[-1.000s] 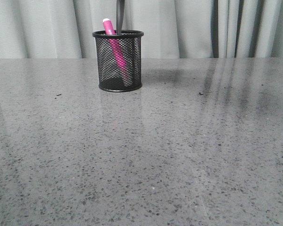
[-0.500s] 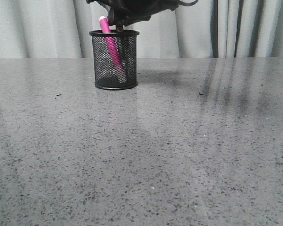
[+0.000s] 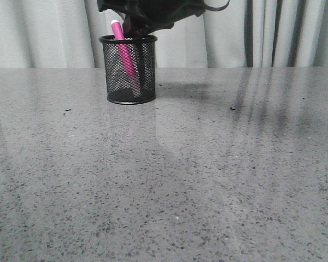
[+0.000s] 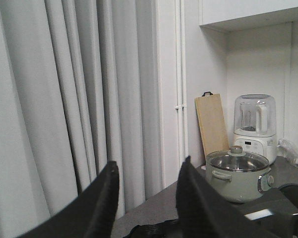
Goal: Put pen and scissors into bin
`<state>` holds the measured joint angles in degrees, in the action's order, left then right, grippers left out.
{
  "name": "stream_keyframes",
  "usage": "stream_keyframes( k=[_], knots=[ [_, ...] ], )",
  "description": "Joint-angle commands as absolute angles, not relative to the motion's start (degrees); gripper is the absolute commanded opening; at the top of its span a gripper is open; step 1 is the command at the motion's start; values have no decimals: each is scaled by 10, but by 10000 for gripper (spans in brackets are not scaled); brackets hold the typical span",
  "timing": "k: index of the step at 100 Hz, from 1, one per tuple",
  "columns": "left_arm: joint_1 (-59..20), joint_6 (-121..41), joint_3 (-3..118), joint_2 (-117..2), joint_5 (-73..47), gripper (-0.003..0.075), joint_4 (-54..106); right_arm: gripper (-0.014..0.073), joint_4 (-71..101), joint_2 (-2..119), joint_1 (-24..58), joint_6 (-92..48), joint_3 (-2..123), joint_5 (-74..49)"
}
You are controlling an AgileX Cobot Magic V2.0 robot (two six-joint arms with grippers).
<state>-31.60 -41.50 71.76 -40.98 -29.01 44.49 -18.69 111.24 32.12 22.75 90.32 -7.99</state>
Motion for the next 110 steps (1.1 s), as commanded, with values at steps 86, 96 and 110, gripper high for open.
stream_keyframes(
  k=[86,96,110],
  knots=[
    [-307,-267,627,-329,-244,76,259,43,-217,855,339,202,889,-181],
    [-287,-149,566,-270,-259,-17,126,-69,-250,747,339,191,810,-185],
    [-267,-96,480,-185,-314,-19,59,-70,-266,581,339,187,653,-203]
  ],
)
